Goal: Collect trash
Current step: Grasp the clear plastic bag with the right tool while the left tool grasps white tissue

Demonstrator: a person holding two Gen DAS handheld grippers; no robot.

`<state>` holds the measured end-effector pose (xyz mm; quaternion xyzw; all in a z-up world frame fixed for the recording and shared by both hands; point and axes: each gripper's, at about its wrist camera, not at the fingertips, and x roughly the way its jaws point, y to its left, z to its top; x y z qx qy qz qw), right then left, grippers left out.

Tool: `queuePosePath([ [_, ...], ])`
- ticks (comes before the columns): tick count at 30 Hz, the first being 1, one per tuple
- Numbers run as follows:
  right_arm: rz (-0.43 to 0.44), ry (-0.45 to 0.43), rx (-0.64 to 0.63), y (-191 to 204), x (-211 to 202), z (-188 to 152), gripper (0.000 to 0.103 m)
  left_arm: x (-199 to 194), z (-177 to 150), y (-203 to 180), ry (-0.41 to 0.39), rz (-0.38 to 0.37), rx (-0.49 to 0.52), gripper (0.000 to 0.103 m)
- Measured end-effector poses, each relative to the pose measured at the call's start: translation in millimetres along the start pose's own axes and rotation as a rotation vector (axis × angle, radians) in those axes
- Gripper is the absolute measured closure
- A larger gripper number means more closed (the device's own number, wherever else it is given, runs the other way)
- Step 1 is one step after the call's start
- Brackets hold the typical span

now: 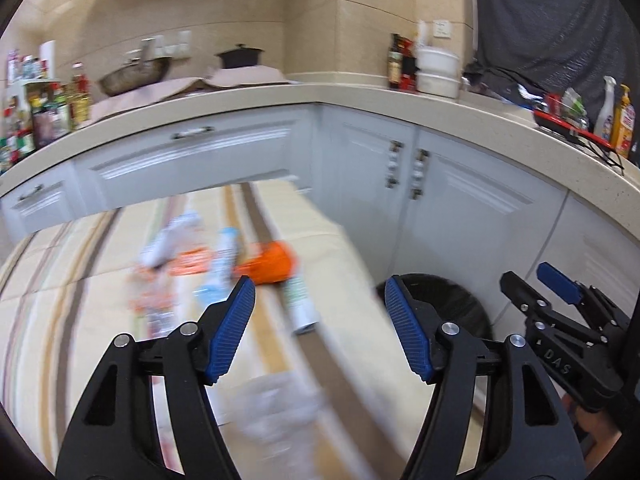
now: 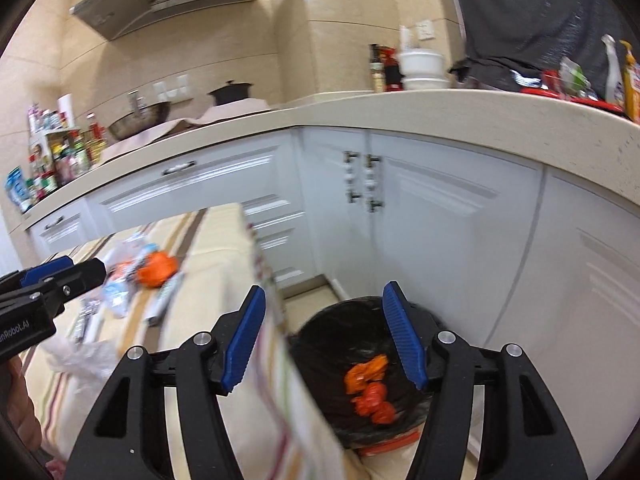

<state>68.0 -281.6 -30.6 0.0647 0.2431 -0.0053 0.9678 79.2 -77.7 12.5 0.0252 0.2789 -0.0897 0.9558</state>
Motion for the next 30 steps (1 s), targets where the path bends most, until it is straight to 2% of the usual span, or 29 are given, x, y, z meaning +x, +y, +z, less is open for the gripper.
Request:
queuePosePath([
  [7, 0.101, 0.023, -0.075, 62, -6, -11, 0.043, -30, -21, 68, 0.003, 0.118, -0.076, 0.037],
  [12, 0.174, 0.04, -0.106, 95, -11, -23, 0.04, -46, -36, 102, 0.003, 0.187, -0.104, 0.037],
  [19, 0.256, 0.08, -0.148, 135, -6, -41, 0.037, -55, -57, 135, 0.03, 0.226, -0.141, 0.037],
  [23, 0.271, 0.093, -0.181, 153, 0, -49, 0.036, -60, -67, 147, 0.035, 0.241, -0.164, 0.037],
  [30, 0.306, 0.121, -0.192, 168, 7, -53, 0.035, -63, -75, 153, 0.036, 0.209, -0.173, 0.033],
])
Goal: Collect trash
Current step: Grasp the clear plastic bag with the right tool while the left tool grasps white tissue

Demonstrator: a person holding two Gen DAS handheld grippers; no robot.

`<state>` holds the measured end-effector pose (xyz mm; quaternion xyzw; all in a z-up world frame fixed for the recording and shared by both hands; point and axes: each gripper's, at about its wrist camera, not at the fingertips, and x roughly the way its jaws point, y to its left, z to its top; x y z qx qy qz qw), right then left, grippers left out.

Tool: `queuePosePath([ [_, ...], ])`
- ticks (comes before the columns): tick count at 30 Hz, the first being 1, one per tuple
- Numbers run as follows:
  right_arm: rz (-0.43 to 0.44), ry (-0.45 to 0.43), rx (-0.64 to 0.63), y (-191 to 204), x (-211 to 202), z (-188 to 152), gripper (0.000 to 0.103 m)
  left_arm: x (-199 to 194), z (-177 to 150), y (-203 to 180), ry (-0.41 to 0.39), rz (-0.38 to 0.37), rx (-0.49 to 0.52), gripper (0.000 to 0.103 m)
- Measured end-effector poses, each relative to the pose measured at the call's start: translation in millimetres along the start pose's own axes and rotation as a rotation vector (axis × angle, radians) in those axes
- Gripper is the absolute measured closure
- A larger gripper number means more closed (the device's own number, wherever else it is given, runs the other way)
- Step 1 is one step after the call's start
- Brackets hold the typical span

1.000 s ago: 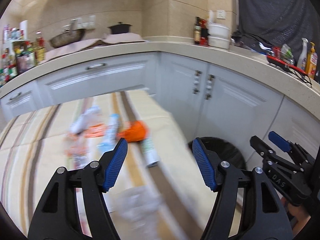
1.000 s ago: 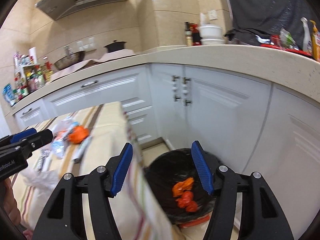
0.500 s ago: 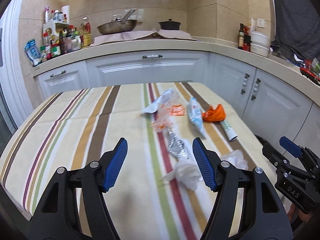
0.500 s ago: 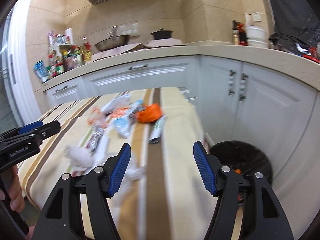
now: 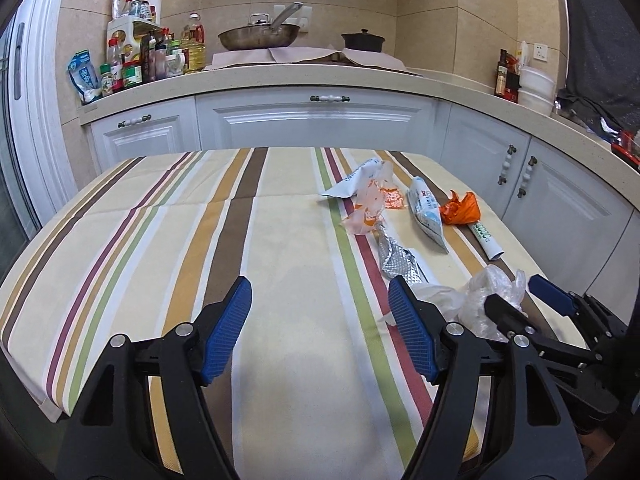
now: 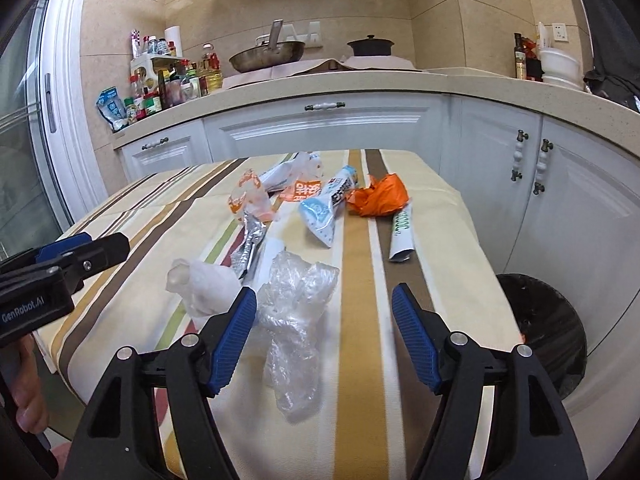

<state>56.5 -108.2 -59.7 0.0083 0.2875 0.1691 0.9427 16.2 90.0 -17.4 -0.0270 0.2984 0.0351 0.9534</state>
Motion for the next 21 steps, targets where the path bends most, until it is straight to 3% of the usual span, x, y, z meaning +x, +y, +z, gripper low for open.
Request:
queuePosePath([
  [5, 0.035, 0.023, -0.016, 10, 5, -2, 0.035, 3, -1, -5, 0.007, -0.018, 0.008, 0.033],
  [7, 0.045, 0.027, -0.01, 11, 6, -4, 0.042, 5, -3, -7, 0.015, -0.028, 0.01, 0.033],
  [11, 0.07, 0.034, -0.011, 10, 5, -3, 0.069, 7, -6, -13, 0.023, -0.039, 0.023, 0.033],
  [21, -0.018, -0.014, 0.008, -18, -12, -2, 0.071, 12, -7, -43, 0.017, -0.1, 0.054, 0.027],
])
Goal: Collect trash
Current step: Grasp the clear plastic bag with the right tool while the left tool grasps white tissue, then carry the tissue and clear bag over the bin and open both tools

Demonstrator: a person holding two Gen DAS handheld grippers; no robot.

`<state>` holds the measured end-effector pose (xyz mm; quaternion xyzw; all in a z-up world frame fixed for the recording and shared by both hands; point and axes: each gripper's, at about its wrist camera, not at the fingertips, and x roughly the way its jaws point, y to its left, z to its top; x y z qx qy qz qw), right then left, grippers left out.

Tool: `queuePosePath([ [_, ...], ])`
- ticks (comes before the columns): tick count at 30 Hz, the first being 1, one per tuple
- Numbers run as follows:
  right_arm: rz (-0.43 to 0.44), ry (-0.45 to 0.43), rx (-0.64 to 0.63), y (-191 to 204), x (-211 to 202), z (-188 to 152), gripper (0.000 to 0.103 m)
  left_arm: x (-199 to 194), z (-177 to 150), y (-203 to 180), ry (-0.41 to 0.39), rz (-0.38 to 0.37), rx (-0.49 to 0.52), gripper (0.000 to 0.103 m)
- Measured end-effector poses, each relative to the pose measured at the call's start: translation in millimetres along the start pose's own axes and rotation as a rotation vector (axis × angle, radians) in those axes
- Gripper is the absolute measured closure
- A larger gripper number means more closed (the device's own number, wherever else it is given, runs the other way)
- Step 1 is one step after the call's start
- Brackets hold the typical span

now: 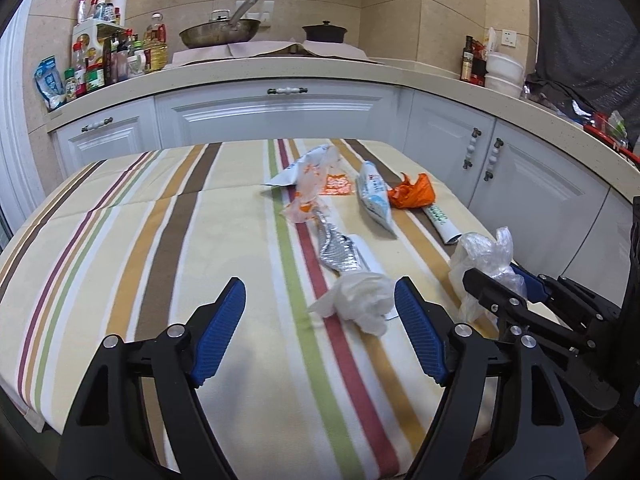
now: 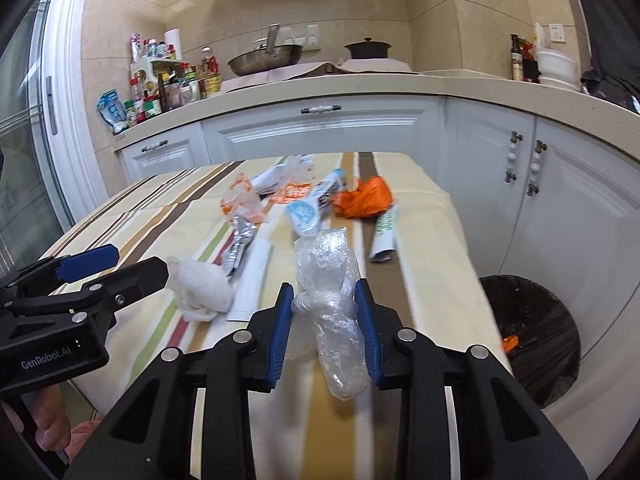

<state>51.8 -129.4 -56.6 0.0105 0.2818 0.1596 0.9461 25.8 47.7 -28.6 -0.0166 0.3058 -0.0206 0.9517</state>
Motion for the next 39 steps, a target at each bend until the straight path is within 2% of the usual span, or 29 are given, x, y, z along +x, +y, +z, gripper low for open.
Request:
queuePosePath([
  [8, -0.031, -0.014, 0.06, -32, -8, -3, 0.071, 22, -2, -20, 0.008, 0.033, 0.022, 0.029],
  [13, -0.029, -0.017, 0.073, -38, -10, -6, 0.071, 32, -8, -26, 0.025, 0.041, 0.053, 0.055],
  [15, -0.028, -0.018, 0.076, -39, -10, -6, 0.071, 34, -10, -26, 0.038, 0.03, 0.056, 0.072],
  [16, -0.027, -0.019, 0.076, -39, -10, -7, 0.071, 34, -11, -26, 0.041, 0.023, 0.059, 0.077],
  [18, -0.028, -0.022, 0.075, -39, -10, -6, 0.071, 32, -11, -26, 0.037, 0.02, 0.065, 0.081],
  [24, -0.041, -0.035, 0.062, -36, -14, -5, 0.071, 20, -9, -18, 0.019, 0.009, 0.05, 0.085],
  [29, -0.068, -0.046, 0.047, -35, -19, -3, 0.071, 2, 0, -14, -0.03, 0.008, 0.04, 0.086],
  [36, -0.138, -0.062, 0.044, -48, -29, 1, 0.071, -9, 17, -21, -0.073, -0.032, 0.037, 0.086],
  [39, -0.186, -0.07, 0.053, -61, -37, 2, 0.071, -6, 24, -33, -0.072, -0.078, 0.038, 0.086],
])
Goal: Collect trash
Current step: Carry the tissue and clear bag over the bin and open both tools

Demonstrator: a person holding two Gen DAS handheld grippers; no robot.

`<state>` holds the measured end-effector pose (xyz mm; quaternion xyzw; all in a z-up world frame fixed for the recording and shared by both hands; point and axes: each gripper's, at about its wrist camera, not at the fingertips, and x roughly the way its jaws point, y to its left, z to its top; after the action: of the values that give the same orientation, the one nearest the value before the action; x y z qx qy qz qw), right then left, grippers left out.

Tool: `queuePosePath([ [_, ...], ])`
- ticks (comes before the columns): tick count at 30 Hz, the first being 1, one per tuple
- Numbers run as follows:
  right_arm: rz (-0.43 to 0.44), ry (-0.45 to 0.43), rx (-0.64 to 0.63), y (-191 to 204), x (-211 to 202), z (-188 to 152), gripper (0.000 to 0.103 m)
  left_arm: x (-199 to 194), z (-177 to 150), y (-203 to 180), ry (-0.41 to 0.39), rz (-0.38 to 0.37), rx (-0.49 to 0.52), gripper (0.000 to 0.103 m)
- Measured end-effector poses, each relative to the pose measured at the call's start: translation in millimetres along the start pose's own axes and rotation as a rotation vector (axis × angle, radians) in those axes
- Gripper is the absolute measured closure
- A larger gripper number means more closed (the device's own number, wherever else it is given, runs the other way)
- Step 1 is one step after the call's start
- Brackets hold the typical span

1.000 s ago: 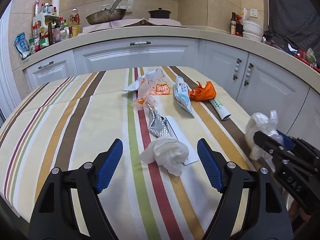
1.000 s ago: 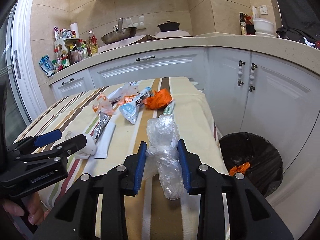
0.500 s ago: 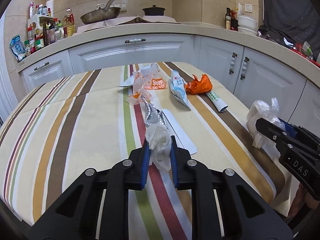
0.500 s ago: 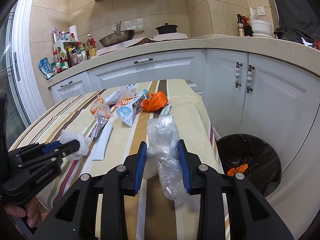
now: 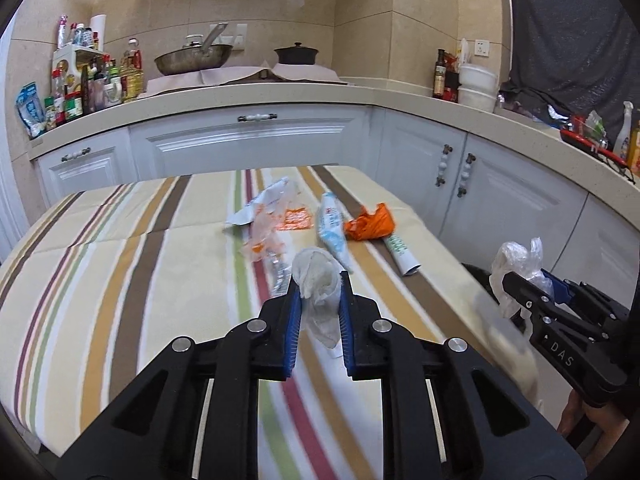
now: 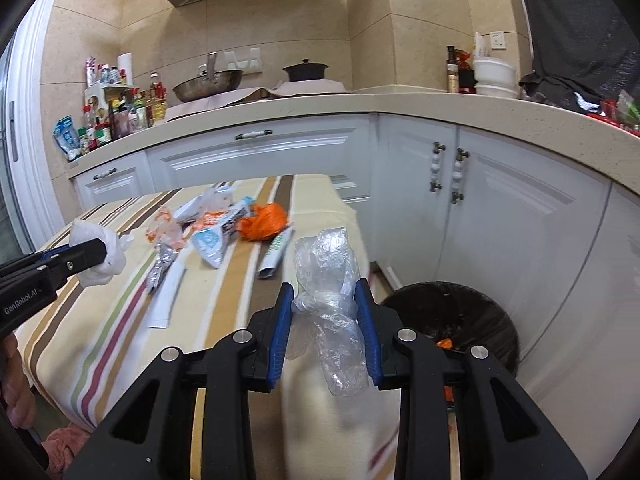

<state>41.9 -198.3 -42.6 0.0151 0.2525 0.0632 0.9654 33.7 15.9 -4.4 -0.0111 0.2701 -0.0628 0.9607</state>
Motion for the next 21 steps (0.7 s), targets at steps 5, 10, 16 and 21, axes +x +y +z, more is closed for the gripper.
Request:
queuePosePath([
  [5, -0.09, -0.013, 0.026, -31, -8, 3, 0.071, 10, 12, -31, -0.026, -0.061, 0.029, 0.086],
  [10, -0.158, -0.022, 0.059, -61, -13, 6, 0.071, 30, 21, -70, -0.003, -0.138, 0.052, 0.086],
  [16, -0.202, -0.028, 0.095, -94, -9, 10, 0.071, 54, 29, -125, 0.015, -0.203, 0.112, 0.086],
  [21, -0.213, -0.027, 0.119, -115, -1, 11, 0.071, 79, 32, -162, 0.046, -0.222, 0.153, 0.086],
])
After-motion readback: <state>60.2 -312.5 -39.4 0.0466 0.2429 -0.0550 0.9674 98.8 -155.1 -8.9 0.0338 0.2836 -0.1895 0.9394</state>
